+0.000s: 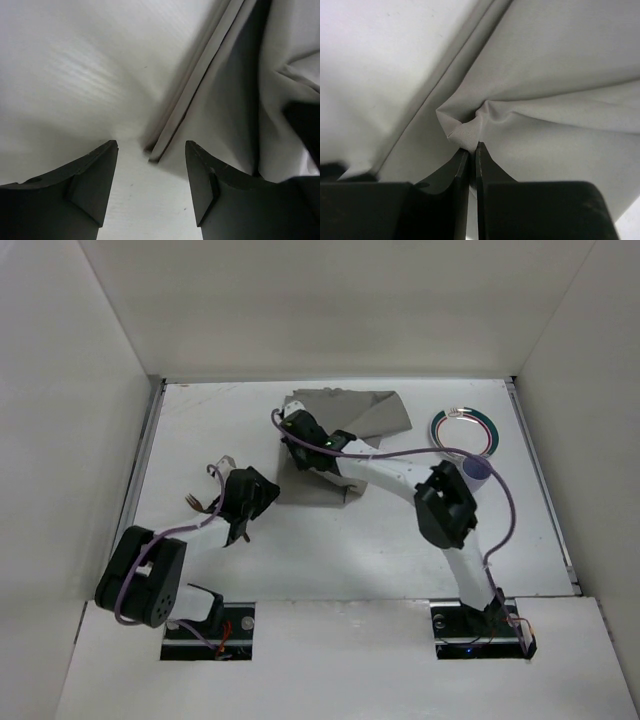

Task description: Set the dinner table for one person

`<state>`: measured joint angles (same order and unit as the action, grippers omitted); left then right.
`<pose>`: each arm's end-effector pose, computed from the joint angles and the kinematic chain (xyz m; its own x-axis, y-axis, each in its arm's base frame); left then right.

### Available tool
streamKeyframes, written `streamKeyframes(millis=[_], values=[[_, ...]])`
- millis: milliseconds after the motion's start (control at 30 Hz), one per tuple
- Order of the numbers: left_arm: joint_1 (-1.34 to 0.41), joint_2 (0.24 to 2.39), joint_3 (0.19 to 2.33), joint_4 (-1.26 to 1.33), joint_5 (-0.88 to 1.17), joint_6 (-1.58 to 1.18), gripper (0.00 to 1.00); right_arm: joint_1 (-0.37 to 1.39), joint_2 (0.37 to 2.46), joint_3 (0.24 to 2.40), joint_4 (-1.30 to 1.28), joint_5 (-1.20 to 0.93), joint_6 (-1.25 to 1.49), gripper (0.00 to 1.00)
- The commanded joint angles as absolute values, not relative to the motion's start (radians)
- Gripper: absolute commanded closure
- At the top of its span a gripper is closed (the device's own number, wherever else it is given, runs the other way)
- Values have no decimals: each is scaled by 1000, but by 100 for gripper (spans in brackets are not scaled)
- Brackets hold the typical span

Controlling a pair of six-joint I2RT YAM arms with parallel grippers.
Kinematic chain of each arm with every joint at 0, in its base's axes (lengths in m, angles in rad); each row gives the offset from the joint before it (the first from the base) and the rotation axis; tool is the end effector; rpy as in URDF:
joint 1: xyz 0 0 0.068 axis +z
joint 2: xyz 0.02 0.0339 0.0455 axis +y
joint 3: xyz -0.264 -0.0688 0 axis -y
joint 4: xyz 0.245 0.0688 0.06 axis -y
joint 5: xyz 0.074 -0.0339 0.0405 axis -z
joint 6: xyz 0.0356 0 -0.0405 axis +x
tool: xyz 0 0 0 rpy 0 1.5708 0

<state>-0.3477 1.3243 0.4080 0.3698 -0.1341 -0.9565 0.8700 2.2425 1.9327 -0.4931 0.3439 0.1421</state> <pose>0.2326 -0.0792 0.1549 -0.4698 -0.6911 -0.5492 -0.2665 0.7042 -0.6581 0.3384 0.3825 0.2253 -0.5397 -0.4330 -0.7220 -0.4971 0.8560 -0.1417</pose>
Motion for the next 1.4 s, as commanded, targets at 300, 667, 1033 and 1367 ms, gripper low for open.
streamKeyframes(millis=[300, 667, 1033, 1367], values=[[-438, 1564, 580, 371, -89, -954, 58, 734, 1758, 1467, -43, 173, 367, 90], [-343, 1528, 634, 364, -159, -946, 96, 521, 1318, 970, 214, 209, 621, 90], [-203, 1289, 462, 342, -259, -983, 97, 361, 896, 404, 212, 225, 980, 89], [-263, 1183, 422, 230, -250, -933, 77, 375, 653, 373, 17, 302, 948, 88]])
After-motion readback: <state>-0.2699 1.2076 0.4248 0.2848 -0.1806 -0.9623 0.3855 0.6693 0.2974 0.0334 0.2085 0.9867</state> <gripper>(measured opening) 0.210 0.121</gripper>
